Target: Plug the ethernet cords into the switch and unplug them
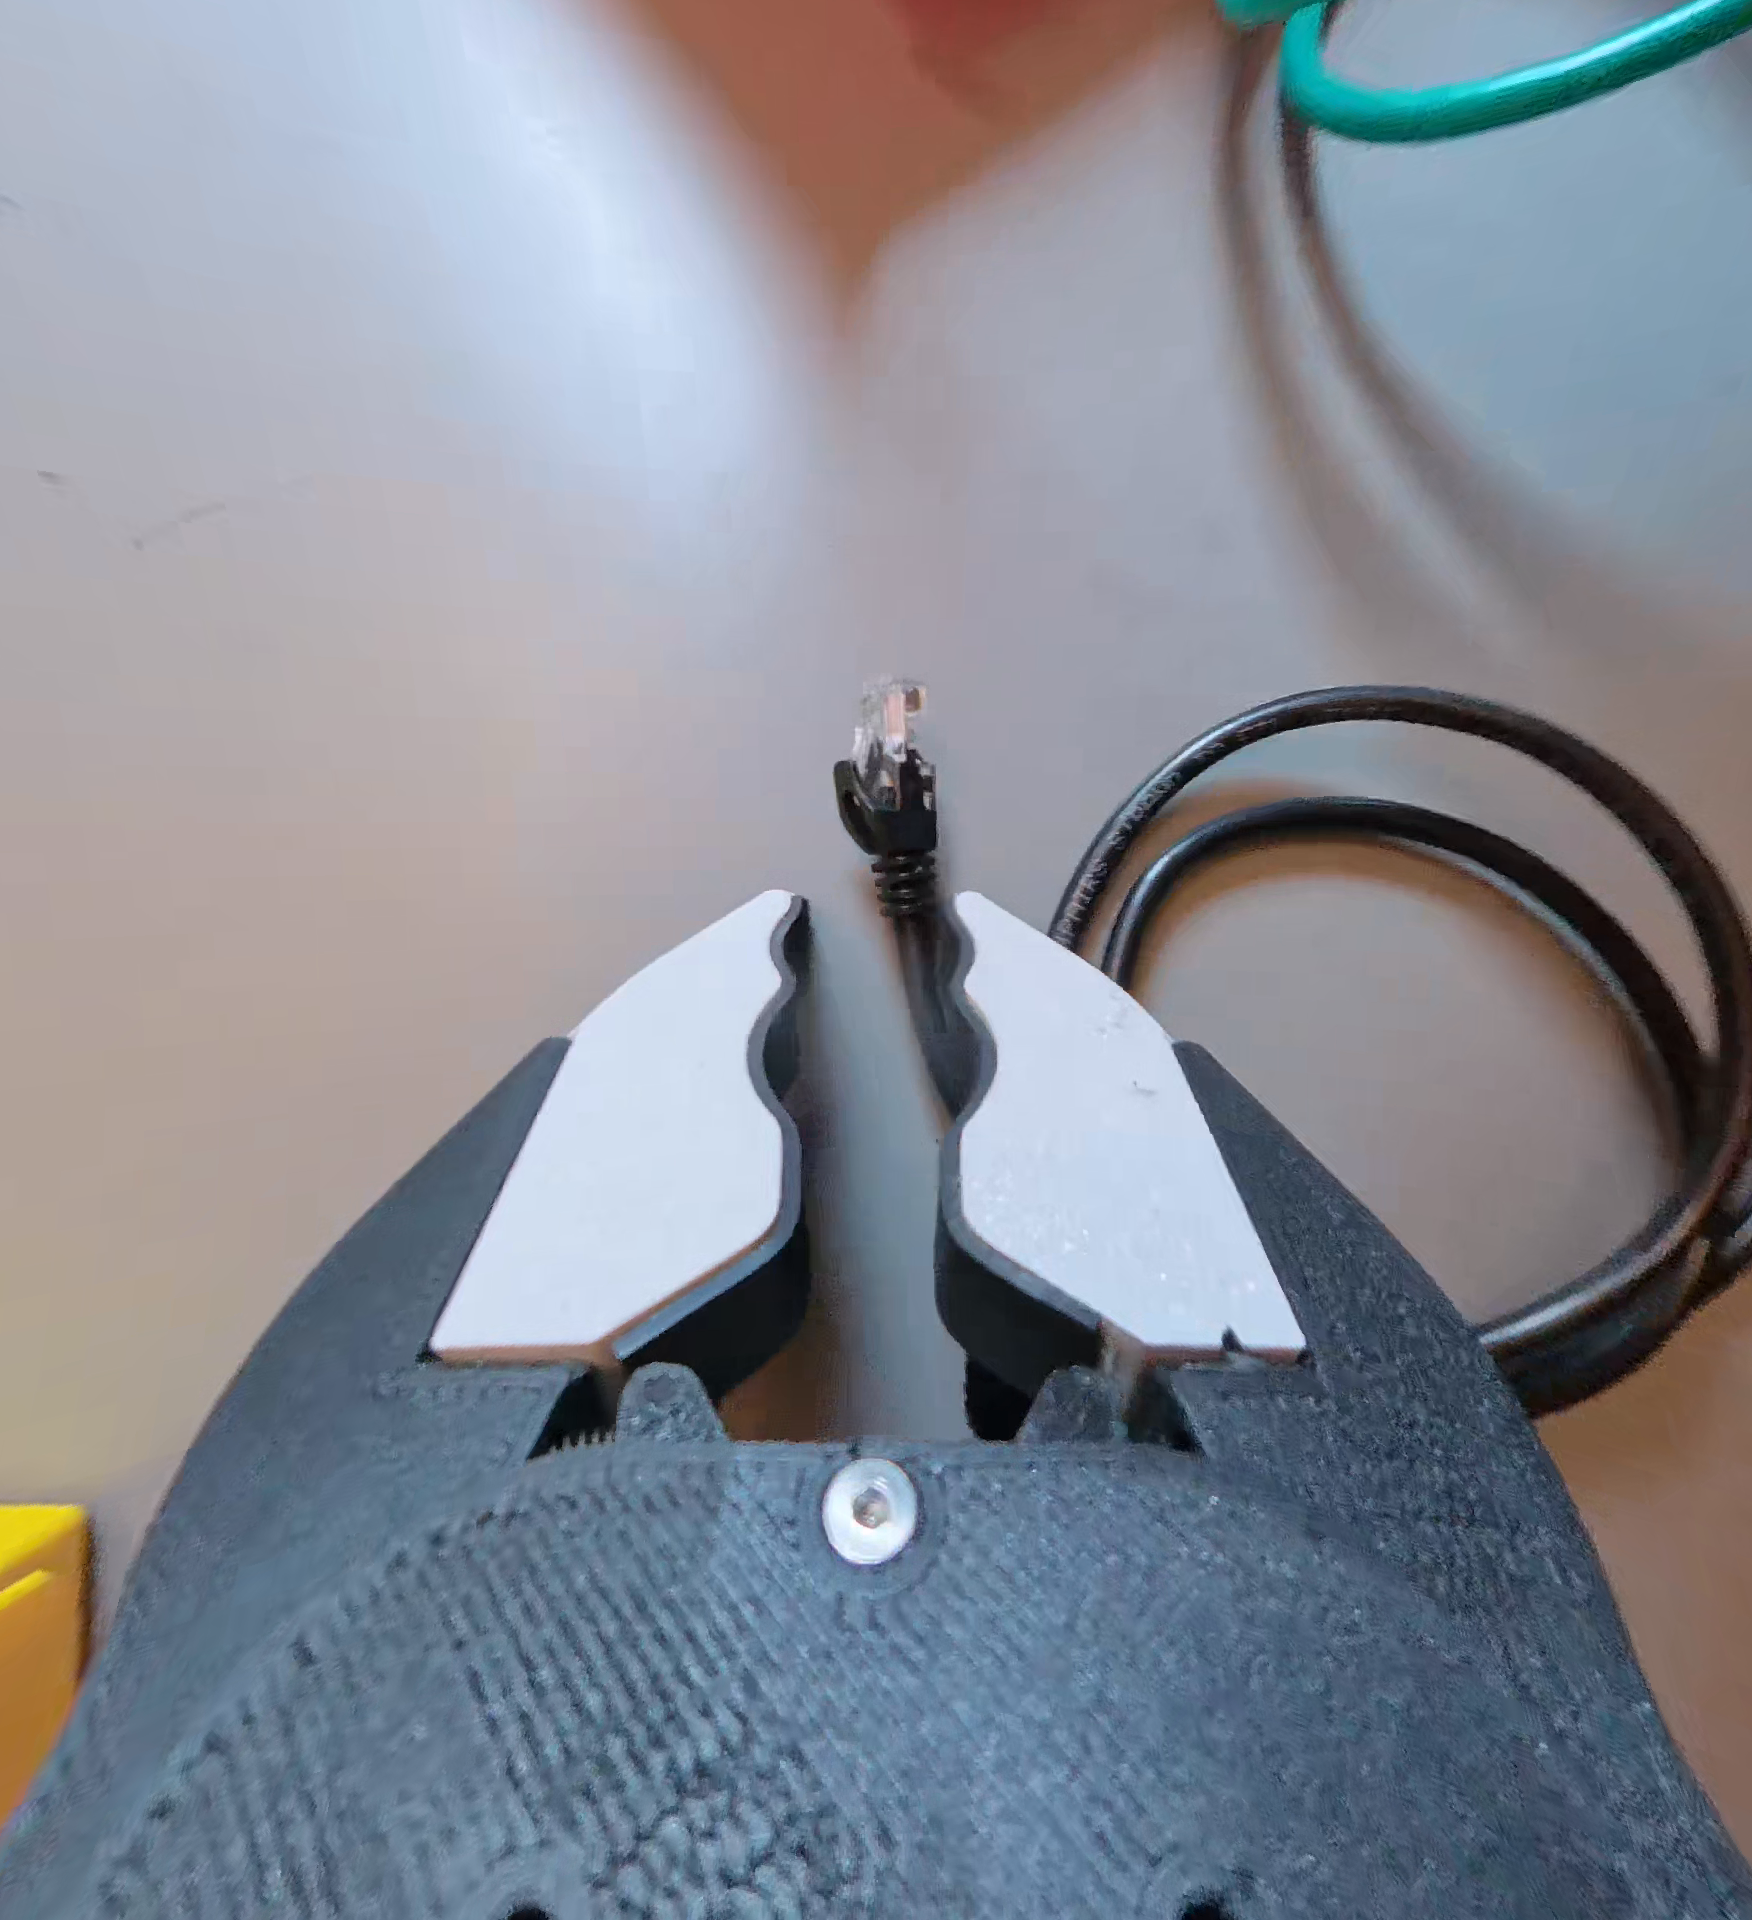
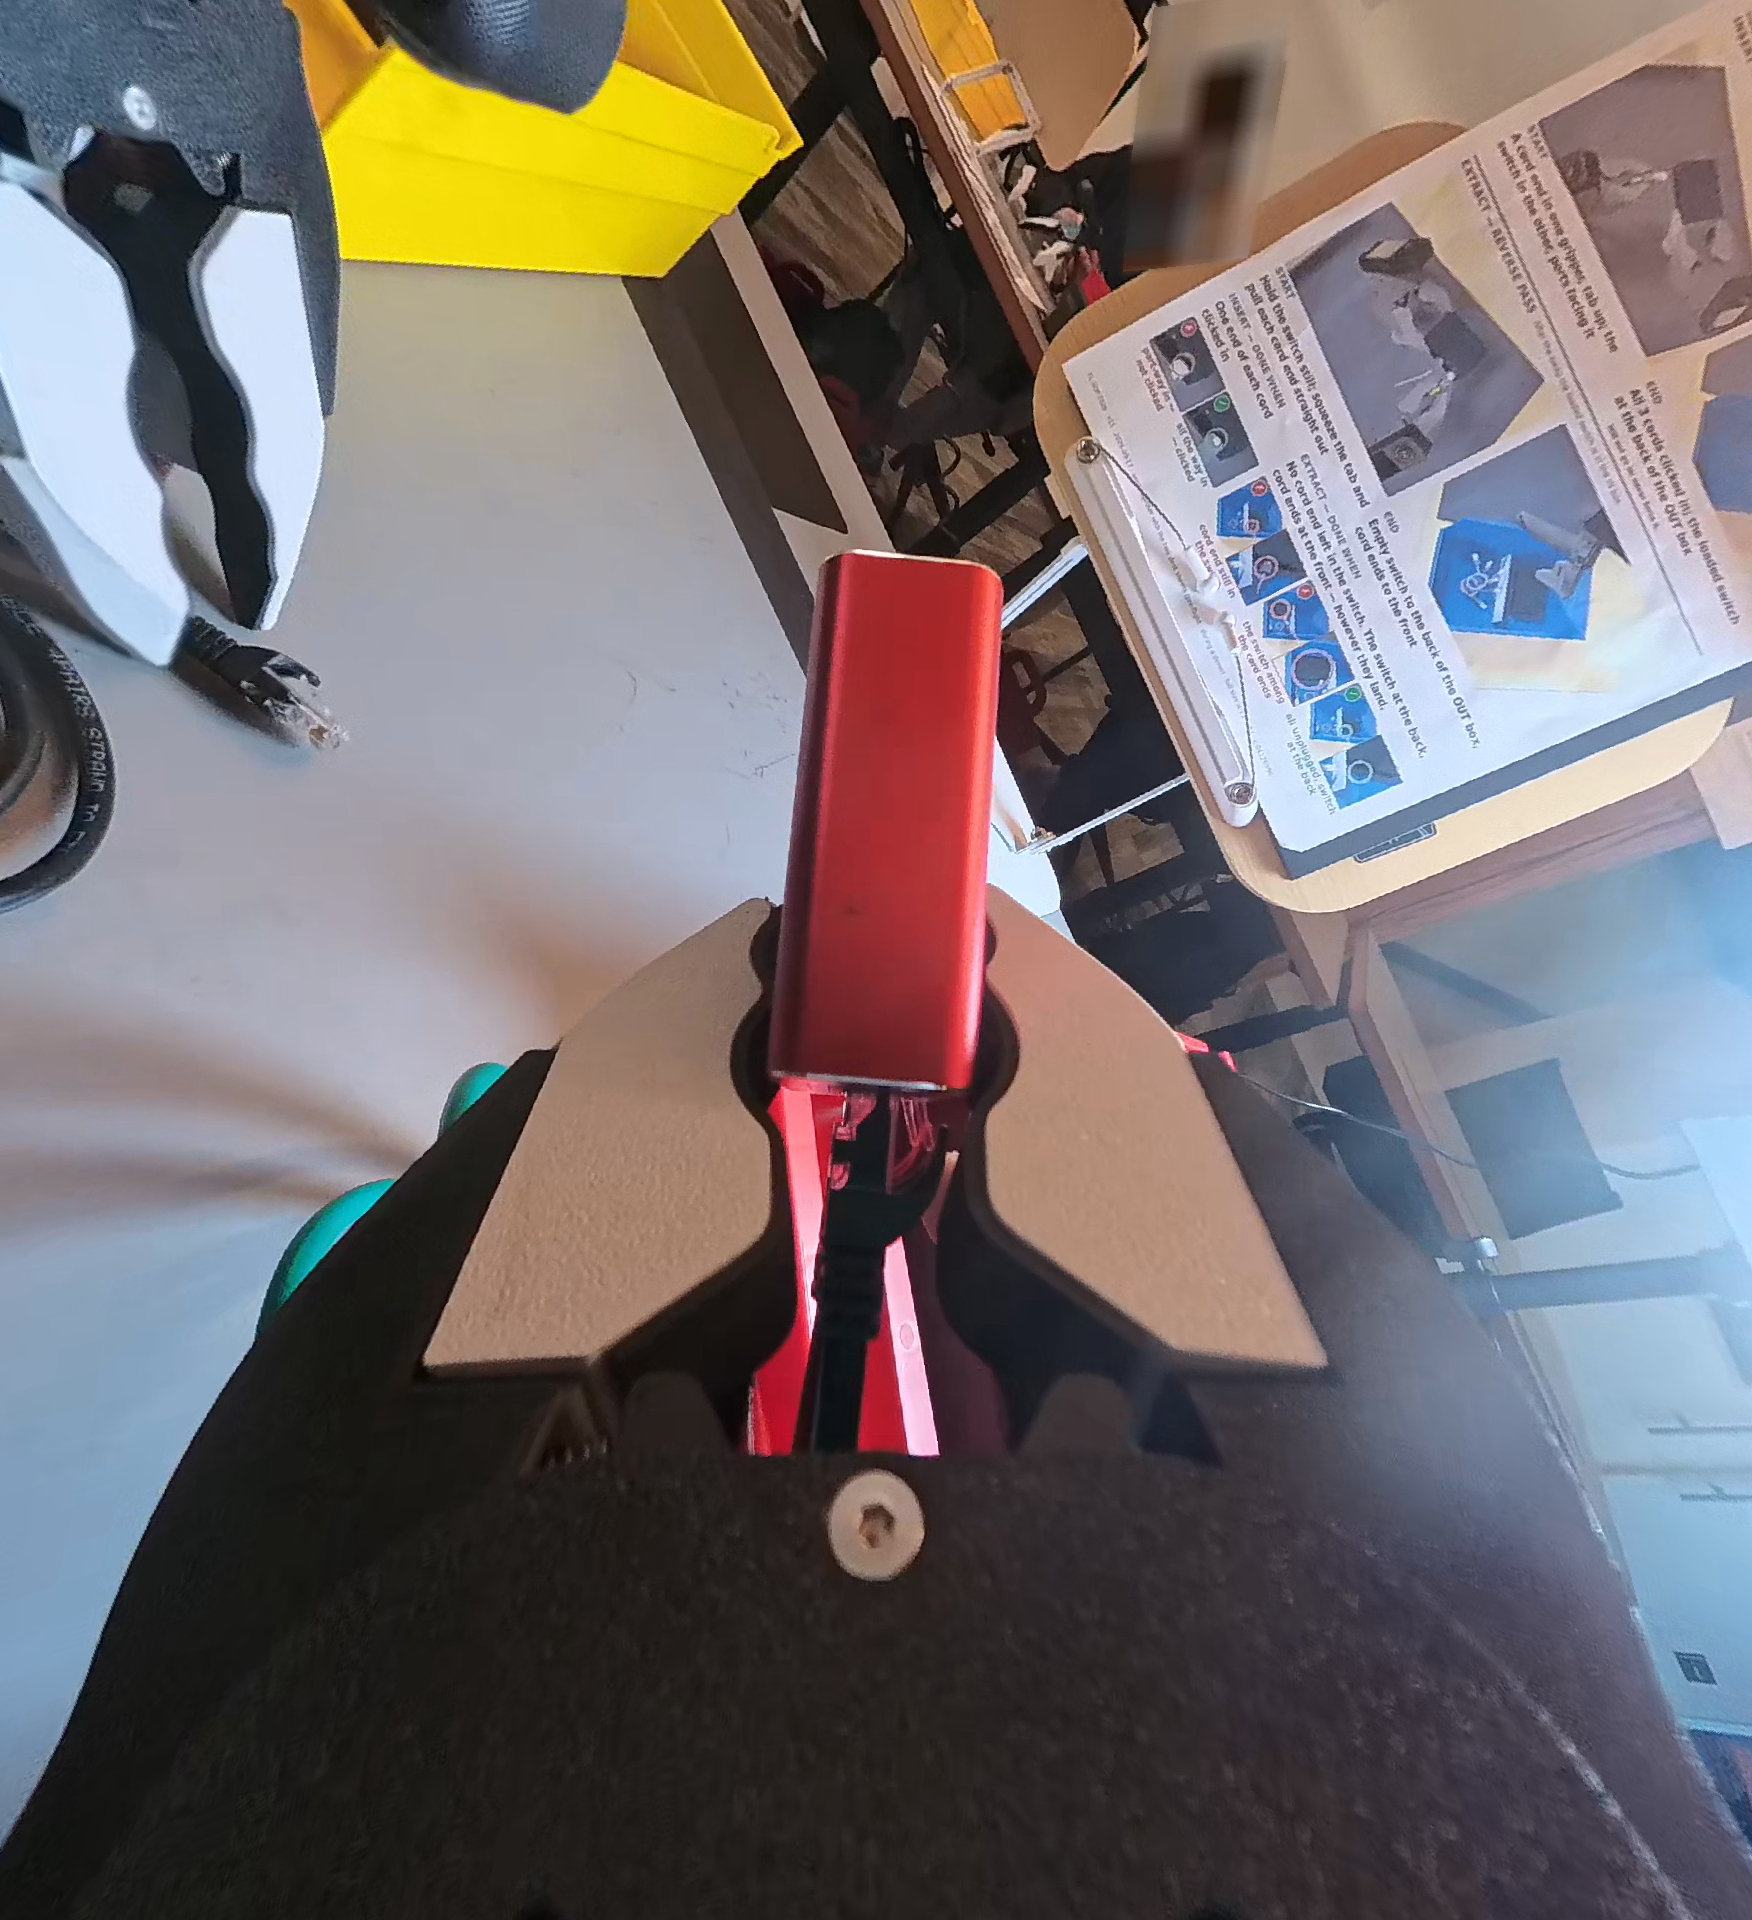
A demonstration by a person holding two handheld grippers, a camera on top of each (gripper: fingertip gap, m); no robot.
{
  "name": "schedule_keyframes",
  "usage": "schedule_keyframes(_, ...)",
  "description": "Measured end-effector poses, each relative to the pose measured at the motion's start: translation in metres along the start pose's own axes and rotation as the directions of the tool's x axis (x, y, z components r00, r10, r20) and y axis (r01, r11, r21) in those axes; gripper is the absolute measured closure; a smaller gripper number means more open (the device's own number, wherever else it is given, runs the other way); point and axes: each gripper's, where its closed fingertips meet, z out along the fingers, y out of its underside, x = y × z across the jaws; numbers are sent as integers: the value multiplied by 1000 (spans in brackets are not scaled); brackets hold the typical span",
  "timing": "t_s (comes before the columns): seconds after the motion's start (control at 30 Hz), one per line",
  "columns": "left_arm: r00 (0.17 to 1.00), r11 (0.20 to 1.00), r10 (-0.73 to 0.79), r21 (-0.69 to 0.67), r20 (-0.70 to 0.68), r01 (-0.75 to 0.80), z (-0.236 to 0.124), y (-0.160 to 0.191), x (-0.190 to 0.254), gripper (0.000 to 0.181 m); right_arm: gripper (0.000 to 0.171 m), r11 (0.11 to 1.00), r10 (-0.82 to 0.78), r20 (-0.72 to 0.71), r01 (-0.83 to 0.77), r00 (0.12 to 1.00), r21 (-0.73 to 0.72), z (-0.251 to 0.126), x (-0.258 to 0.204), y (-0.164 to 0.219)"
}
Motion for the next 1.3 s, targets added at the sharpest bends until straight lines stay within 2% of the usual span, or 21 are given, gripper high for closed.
schedule_keyframes(0.1,996,996,89,2,3,-89,2,-2,7,168,142,1000,-3,3,3,1000,5,1,-1,-1)
schedule_keyframes(0.17,978,985,169,22,120,-173,-2,-6,-5,172,142,1000,-16,7,16,1000,11,2,-4,-2)
schedule_keyframes(0.27,938,965,228,67,261,-253,-34,-19,-21,173,142,997,-63,19,63,998,47,2,-11,-6)
schedule_keyframes(0.4,785,904,342,47,516,-425,-89,-38,-31,173,142,979,-176,6,175,984,106,5,-19,-14)
schedule_keyframes(0.53,668,851,424,-16,612,-525,-109,-40,-25,173,142,942,-296,-12,294,955,160,12,-34,-22)
schedule_keyframes(0.87,432,678,582,-118,689,-725,-107,-41,8,173,142,820,-539,-76,543,839,182,34,-71,-35)
schedule_keyframes(1.3,287,535,750,-291,595,-793,-86,-39,34,173,142,764,-570,-158,591,806,260,23,-85,-36)
